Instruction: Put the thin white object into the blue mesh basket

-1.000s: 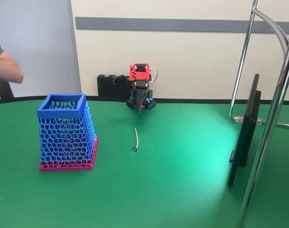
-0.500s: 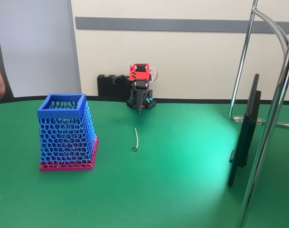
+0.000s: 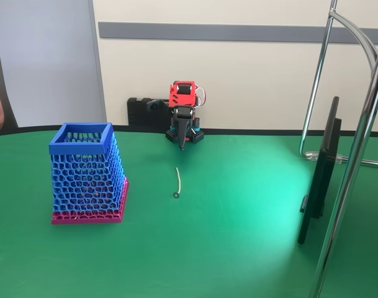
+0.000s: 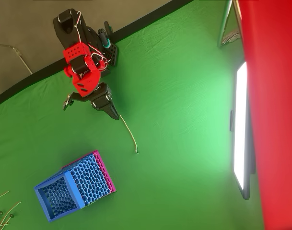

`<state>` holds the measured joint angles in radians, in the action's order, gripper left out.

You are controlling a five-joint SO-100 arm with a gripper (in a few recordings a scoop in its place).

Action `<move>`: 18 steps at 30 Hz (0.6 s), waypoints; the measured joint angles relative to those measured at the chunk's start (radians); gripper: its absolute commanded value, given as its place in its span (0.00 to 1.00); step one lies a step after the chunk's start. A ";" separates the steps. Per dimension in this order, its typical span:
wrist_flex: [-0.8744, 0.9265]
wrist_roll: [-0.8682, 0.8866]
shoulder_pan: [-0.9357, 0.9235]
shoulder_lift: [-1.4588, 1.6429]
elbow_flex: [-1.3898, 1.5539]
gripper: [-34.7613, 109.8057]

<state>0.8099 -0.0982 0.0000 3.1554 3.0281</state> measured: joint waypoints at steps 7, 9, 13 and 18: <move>-0.080 -0.103 0.014 -0.287 -0.133 0.25; -0.086 -0.133 0.009 -0.394 -0.206 0.25; -0.080 -0.216 0.015 -0.537 -0.334 0.25; -0.028 -0.307 0.026 -0.680 -0.477 0.26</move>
<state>0.7823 -0.4050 0.0261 2.4758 2.5510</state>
